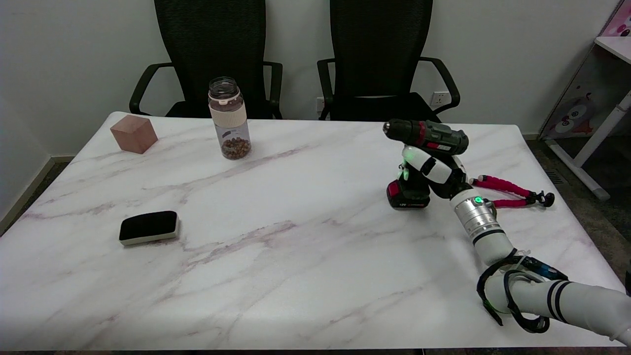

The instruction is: Pick up the power screwdriver.

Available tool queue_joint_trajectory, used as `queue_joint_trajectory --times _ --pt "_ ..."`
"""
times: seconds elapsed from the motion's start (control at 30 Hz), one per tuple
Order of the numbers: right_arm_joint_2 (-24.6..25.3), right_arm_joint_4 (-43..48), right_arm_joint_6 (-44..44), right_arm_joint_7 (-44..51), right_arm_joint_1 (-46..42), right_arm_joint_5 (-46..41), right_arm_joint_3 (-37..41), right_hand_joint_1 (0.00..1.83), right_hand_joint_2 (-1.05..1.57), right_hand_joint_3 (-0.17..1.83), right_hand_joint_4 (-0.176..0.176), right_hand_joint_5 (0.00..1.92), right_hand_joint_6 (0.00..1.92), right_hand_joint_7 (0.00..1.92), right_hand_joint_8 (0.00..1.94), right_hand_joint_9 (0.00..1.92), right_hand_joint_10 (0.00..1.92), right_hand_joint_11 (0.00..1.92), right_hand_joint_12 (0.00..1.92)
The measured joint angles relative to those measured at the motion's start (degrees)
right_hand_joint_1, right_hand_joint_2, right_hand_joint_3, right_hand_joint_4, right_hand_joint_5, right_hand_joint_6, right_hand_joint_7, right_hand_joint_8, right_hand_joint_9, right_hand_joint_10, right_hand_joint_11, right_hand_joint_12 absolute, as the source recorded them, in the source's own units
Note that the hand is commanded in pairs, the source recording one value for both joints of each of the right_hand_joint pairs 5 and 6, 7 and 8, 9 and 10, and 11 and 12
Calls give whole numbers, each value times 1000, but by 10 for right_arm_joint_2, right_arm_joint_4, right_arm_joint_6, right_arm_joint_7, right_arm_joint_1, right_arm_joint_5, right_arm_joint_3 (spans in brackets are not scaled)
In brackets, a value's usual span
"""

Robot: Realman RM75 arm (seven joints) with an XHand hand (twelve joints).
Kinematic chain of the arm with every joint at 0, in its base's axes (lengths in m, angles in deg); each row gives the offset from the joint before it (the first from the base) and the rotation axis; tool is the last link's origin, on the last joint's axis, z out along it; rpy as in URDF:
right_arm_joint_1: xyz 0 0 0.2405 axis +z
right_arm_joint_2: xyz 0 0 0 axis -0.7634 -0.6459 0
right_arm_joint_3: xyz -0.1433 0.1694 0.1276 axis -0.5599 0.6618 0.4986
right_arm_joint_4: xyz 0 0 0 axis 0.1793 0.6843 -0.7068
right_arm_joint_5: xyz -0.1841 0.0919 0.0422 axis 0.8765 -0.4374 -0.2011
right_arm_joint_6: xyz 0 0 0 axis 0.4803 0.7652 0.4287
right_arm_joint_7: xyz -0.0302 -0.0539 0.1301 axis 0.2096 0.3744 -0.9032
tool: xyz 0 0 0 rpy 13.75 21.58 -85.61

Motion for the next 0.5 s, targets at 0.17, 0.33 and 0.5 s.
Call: queue_joint_trajectory --times 0.17,0.33,0.5 --pt "0 0 -3 0 3 1 -2 869 269 744 11 1540 1540 1540 1540 1901 1901 1170 1170" --pt "0 0 -6 0 6 1 -3 852 288 713 176 1754 1754 1754 1754 1920 1920 1246 1246" --pt "0 1 -9 0 10 3 -4 860 315 686 176 1786 1786 1786 1786 1920 1920 1380 1380"
